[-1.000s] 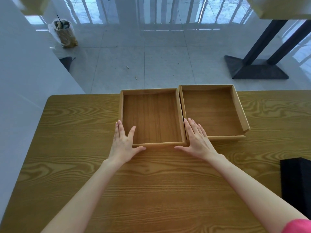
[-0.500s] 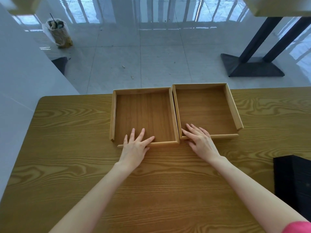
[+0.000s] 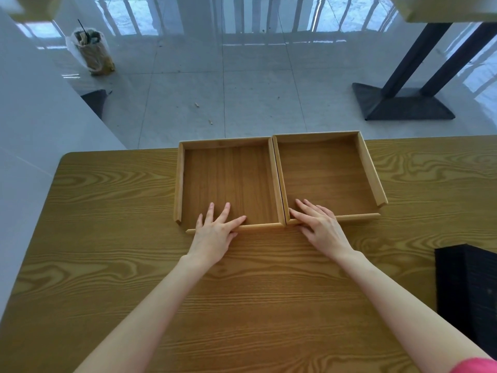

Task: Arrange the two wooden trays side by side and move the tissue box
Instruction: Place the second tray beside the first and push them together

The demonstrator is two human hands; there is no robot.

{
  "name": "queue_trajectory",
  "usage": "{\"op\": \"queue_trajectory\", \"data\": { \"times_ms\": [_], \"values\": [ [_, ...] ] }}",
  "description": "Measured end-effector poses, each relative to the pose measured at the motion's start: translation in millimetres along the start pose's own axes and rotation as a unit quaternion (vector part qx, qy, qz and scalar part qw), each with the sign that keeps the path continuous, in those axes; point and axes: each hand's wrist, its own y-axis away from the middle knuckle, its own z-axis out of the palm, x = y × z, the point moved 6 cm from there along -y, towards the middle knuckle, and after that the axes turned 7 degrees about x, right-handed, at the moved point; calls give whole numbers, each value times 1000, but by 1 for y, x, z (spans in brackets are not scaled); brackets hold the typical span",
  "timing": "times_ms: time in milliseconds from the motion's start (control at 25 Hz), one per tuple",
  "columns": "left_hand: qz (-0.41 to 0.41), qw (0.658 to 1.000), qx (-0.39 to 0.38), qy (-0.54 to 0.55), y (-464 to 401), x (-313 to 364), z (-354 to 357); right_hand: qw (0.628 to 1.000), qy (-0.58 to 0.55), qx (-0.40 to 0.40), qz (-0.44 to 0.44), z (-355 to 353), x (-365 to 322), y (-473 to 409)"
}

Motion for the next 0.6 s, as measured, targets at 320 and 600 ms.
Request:
{"op": "queue_trajectory", "data": {
  "times_ms": [320,600],
  "values": [
    [2,1000,-3,-4,-4,0,-3,1000,7,-4,9,1,-1,0],
    [-6,1000,5,19,-3,2,-3,1000,11,3,13,1,-2,1]
  ]
}}
